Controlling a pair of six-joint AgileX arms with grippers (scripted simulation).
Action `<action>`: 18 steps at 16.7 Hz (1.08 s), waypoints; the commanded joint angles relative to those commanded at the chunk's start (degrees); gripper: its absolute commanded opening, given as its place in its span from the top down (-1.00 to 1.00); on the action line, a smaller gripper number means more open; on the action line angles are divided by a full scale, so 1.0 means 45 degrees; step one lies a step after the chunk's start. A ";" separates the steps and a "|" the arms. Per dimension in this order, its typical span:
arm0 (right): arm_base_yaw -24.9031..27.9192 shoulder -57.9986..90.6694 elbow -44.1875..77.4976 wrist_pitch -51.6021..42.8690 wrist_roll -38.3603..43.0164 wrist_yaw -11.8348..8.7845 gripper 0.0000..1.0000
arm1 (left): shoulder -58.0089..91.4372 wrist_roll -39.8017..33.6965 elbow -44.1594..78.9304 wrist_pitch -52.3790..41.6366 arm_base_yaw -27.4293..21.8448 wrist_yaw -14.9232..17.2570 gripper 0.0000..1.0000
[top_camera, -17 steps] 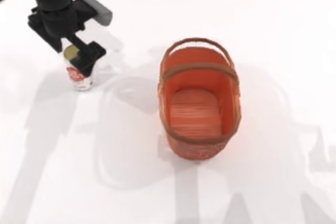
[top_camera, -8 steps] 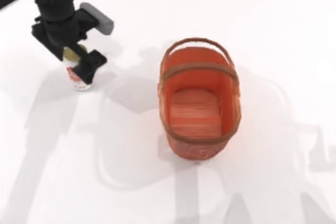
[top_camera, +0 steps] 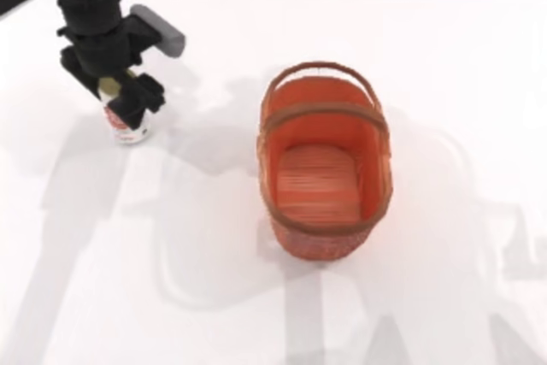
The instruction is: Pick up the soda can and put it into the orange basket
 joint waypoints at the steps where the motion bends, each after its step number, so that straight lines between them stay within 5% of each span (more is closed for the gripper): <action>1: 0.0000 0.0000 0.0000 0.0000 0.0000 0.0000 -1.00 | 0.0000 0.0000 0.0000 0.0000 0.0000 0.0000 0.66; 4: 0.0000 0.0000 0.0000 0.0000 0.0000 0.0000 -1.00 | 0.0000 0.0000 0.0000 0.0000 0.0000 0.0000 1.00; 14: 0.0000 0.0000 0.0000 0.0000 0.0000 0.0000 -1.00 | -0.0027 -0.0017 -0.0047 0.0122 -0.0002 0.0093 1.00; 18: 0.0000 0.0000 0.0000 0.0000 0.0000 0.0000 -1.00 | -0.0250 -0.0568 -0.0687 0.1867 -0.0156 0.1413 1.00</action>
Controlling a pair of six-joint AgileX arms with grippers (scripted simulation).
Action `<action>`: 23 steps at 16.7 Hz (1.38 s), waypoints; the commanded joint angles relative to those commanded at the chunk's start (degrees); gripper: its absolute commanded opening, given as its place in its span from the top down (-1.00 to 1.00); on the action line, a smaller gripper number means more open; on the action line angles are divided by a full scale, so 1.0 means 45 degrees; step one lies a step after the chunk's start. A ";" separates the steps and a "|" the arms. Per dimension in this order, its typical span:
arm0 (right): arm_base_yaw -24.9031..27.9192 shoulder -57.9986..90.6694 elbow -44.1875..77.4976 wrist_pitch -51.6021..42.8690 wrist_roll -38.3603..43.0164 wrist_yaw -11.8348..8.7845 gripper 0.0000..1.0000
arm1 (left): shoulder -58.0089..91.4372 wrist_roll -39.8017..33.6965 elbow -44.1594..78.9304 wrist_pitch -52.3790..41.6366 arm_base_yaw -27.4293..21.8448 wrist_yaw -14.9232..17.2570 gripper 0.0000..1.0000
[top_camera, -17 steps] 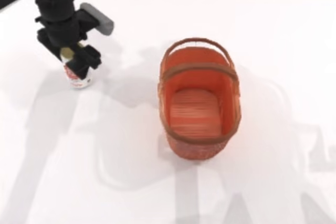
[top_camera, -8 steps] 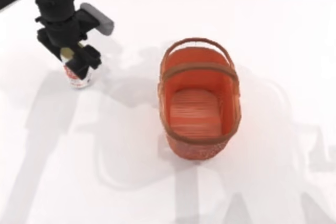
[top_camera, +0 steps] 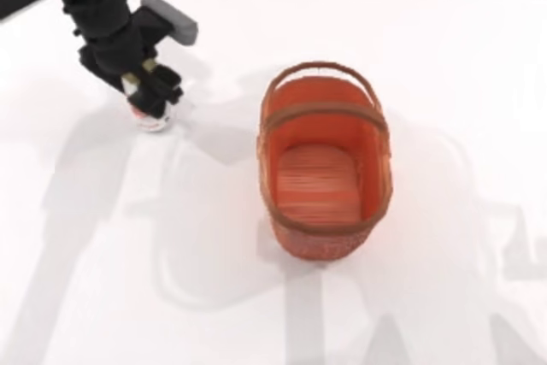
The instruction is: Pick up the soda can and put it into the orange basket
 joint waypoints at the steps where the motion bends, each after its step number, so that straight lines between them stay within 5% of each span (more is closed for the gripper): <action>1: 0.0000 0.0000 0.0000 0.0000 0.0000 0.0000 -1.00 | -0.0107 -0.0232 -0.0263 0.0722 -0.0052 0.0527 1.00; 16: 0.0000 0.0000 0.0000 0.0000 0.0000 0.0000 -1.00 | -0.3277 -0.5554 -0.6736 1.8196 -0.1143 1.1941 1.00; 20: 0.0000 0.0000 0.0000 0.0000 0.0000 0.0000 -1.00 | -0.4137 -0.6494 -0.7994 2.1151 -0.1332 1.4048 1.00; 23: 0.0000 0.0000 0.0000 0.0000 0.0000 0.0000 -1.00 | -0.4446 -0.6768 -0.8380 2.1944 -0.1382 1.4682 1.00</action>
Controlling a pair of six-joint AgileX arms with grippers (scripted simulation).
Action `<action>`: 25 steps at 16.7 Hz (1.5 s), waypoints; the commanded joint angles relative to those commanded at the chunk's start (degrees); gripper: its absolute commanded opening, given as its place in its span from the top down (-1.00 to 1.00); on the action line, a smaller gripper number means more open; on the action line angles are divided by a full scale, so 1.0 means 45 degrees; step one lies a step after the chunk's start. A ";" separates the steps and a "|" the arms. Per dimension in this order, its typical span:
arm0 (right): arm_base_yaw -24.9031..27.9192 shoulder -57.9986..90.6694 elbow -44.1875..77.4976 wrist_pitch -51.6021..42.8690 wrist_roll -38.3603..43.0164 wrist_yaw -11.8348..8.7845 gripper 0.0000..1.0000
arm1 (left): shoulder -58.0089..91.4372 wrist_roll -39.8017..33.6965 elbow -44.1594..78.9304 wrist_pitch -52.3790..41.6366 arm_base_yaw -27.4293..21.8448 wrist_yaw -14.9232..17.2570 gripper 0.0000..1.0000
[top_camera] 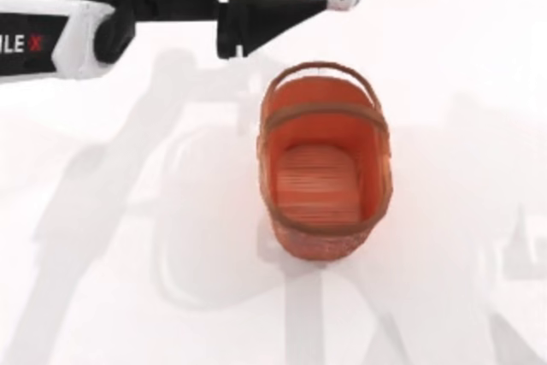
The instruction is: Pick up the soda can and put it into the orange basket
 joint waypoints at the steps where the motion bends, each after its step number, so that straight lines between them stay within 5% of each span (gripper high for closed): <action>1: 0.0000 0.0000 0.0000 0.0000 0.0000 0.0000 -1.00 | 0.0000 0.0000 0.0000 0.0000 0.0000 0.0000 1.00; 19: 0.0000 0.0000 0.0000 0.0000 0.0000 0.0000 -1.00 | 0.2903 -0.0045 -0.1323 0.4268 0.0335 0.0022 1.00; 25: 0.0000 0.0000 0.0000 0.0000 0.0000 0.0000 -1.00 | 0.2903 -0.0045 -0.1323 0.4268 0.0335 0.0022 0.10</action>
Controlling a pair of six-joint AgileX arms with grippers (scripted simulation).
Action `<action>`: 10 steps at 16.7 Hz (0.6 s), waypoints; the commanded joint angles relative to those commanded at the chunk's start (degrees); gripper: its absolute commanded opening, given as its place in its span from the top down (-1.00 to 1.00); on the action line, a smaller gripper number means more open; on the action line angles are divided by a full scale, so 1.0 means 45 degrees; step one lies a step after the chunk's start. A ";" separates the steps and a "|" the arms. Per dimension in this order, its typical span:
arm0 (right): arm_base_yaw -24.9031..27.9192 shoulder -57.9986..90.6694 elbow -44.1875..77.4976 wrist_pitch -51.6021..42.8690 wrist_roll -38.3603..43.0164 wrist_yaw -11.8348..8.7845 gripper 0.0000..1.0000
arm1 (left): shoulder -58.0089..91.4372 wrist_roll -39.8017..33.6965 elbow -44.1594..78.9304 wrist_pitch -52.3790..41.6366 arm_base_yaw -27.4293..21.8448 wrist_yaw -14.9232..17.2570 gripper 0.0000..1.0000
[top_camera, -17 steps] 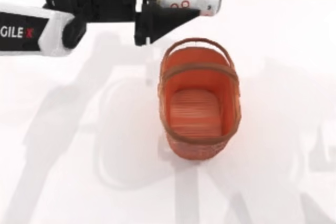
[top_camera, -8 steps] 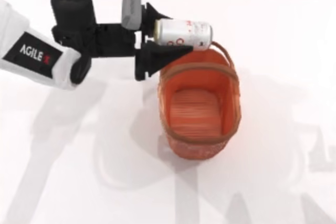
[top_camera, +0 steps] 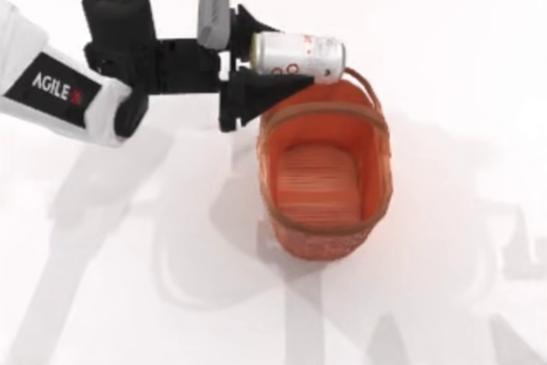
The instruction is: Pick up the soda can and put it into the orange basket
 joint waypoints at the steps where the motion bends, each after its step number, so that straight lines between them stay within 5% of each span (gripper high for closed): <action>1: 0.0000 0.0000 0.0000 0.0000 0.0000 0.0000 -1.00 | 0.0000 0.0000 0.0000 0.0000 0.0000 0.0000 -0.06; 7: 0.0000 0.0000 0.0000 0.0000 0.0000 0.0000 -1.00 | 0.0000 0.0000 0.0000 0.0000 0.0000 0.0000 -0.96; 10: 0.0000 0.0000 0.0000 0.0000 0.0000 0.0000 -1.00 | 0.0000 0.0000 0.0000 0.0000 0.0000 0.0000 -1.00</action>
